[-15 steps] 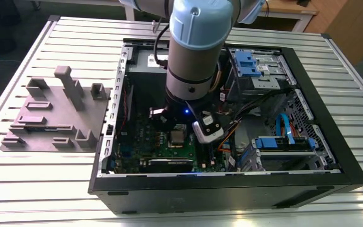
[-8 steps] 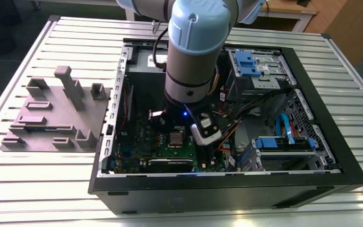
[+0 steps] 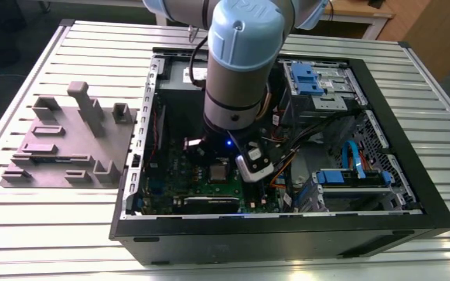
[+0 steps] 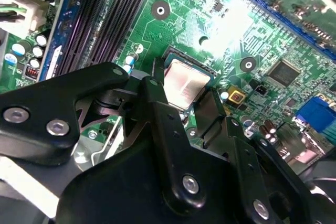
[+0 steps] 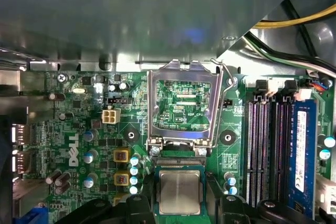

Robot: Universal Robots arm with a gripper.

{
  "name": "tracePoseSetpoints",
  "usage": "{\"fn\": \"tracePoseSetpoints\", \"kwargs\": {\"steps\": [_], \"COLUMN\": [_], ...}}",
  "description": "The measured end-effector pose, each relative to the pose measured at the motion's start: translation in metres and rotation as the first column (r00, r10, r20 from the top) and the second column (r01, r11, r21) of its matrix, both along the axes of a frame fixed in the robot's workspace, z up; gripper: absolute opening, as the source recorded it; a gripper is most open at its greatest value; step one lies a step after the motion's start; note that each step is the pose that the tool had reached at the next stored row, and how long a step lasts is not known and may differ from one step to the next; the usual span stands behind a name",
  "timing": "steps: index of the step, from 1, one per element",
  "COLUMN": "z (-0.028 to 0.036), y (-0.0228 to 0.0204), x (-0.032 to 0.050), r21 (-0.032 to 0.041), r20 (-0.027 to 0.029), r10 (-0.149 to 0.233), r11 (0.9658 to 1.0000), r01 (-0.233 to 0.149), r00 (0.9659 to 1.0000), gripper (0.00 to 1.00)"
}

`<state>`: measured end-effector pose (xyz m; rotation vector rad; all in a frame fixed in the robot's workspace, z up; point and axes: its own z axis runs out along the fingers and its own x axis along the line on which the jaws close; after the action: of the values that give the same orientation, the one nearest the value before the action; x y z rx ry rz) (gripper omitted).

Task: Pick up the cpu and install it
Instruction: 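Place the cpu into insertion slot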

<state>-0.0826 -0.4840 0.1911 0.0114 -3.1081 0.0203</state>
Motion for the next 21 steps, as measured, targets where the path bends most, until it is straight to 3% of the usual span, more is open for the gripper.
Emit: {"fn": "tracePoseSetpoints", "kwargs": {"steps": [21], "z": [-0.0073], "y": [0.0009], "x": [0.0], "r21": [-0.0026], "r20": [-0.0013], "r10": [0.0], "r11": [1.0], "r01": [0.0], "r00": [1.0], "gripper": [0.47]}}
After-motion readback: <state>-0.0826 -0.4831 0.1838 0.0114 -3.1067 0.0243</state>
